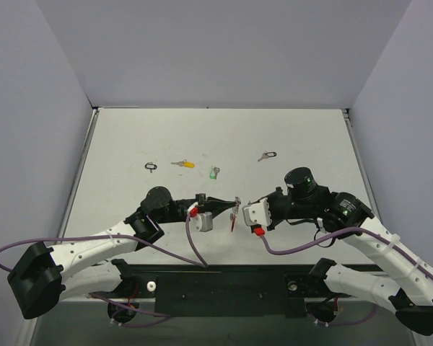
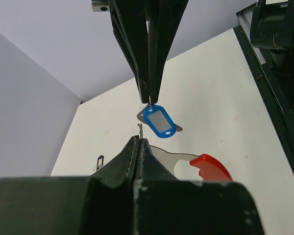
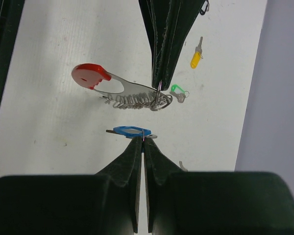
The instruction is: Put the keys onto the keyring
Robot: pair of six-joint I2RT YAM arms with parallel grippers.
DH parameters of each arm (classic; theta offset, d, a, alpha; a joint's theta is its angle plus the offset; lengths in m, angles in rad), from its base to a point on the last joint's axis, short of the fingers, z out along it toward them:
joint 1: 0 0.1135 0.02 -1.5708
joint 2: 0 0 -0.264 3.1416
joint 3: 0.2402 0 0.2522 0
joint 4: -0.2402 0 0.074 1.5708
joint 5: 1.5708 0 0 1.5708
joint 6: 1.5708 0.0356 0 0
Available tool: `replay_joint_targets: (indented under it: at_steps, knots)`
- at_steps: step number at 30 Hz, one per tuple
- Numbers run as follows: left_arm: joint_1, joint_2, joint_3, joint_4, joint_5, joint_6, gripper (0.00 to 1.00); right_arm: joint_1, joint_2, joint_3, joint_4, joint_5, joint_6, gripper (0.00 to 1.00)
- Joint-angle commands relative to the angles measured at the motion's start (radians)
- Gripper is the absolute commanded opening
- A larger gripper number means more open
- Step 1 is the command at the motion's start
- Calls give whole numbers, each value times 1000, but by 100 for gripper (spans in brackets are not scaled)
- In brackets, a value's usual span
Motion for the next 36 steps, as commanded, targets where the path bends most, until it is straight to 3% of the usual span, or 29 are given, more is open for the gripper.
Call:
replay_joint_targets:
  at_steps: [1,36]
  knots:
    - [-8,-16,1,39,-13,15,0,15,-10,-27,83,8,24,0]
    - [-22,-10,-5,84,-22,-20,0,52,7,-35,151,9,101,0]
